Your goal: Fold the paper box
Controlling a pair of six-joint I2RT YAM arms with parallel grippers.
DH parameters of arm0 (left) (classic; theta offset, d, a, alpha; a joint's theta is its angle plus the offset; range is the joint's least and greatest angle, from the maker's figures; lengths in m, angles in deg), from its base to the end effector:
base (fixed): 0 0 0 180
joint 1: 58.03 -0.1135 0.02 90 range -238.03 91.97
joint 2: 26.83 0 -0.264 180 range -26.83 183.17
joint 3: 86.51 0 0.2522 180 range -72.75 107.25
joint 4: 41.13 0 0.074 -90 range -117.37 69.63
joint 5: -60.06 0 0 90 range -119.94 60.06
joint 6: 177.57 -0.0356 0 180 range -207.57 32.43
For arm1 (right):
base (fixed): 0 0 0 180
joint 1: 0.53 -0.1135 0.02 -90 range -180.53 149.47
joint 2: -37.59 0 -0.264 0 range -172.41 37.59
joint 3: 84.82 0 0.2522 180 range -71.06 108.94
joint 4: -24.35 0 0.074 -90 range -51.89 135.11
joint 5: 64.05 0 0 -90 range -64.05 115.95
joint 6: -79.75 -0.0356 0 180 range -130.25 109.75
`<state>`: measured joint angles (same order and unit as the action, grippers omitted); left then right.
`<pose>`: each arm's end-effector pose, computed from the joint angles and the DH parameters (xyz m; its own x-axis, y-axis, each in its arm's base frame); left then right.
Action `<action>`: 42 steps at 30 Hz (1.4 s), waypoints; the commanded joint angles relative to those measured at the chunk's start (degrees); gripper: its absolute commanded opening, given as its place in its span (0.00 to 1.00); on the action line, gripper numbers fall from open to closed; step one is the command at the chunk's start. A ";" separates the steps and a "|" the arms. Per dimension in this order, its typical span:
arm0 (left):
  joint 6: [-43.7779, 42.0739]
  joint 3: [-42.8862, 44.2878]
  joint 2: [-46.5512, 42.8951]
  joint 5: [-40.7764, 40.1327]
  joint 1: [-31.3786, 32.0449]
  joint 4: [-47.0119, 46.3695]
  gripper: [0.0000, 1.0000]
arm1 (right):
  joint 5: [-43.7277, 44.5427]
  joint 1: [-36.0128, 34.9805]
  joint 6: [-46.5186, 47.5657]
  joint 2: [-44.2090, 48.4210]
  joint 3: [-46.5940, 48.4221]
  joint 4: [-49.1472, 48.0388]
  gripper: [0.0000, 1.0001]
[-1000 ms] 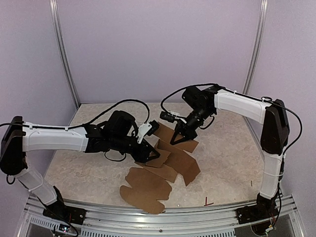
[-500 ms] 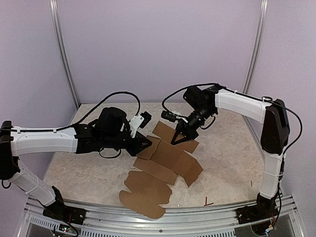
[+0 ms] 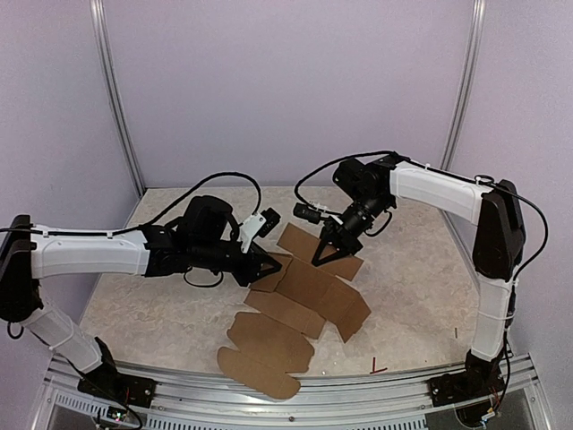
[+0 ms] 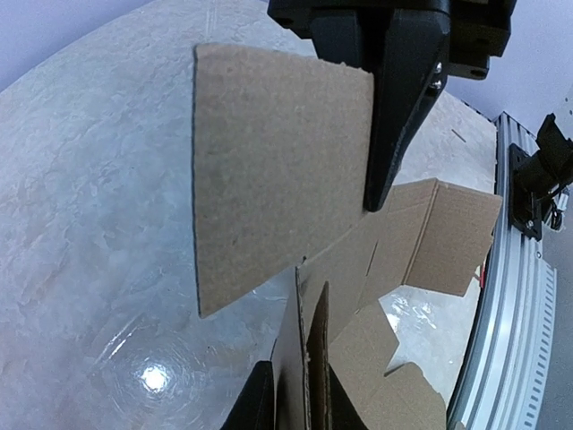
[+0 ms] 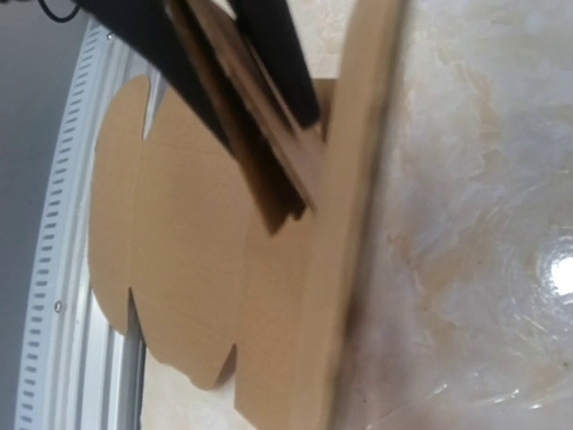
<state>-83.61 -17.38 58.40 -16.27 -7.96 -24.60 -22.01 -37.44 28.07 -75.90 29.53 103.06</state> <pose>0.2065 -0.2598 0.2481 -0.4055 0.3800 -0.8314 0.8469 0.4985 -0.1853 0.3023 0.2602 0.2638 -0.2864 -0.7344 -0.6153 -0.8983 -0.0176 0.4391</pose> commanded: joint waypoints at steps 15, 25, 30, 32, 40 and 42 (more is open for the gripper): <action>-2.26 -2.56 -1.69 11.16 -4.18 1.80 0.01 | -2.90 -0.45 2.36 0.14 -0.12 2.09 0.04; 0.43 -4.05 -3.85 17.40 -6.10 0.88 0.20 | -2.84 -0.45 2.98 -0.15 0.63 2.83 0.04; 0.96 -5.83 -5.23 16.62 -6.21 1.74 0.20 | -2.17 -0.45 3.16 0.22 0.39 2.86 0.04; 0.95 -6.24 -5.95 16.48 -6.33 2.52 0.21 | -1.81 -0.45 3.32 0.29 0.31 2.87 0.04; 0.12 -6.69 -5.34 16.65 -5.97 5.46 0.26 | -2.83 -0.10 3.89 0.59 1.06 3.63 0.04; -0.37 -6.35 -4.51 17.07 -5.81 6.02 0.16 | -3.28 0.05 4.28 0.66 1.26 4.02 0.04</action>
<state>-83.00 -23.15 53.04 -0.14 -13.80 -21.26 -24.16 -37.54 30.98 -75.90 29.53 105.07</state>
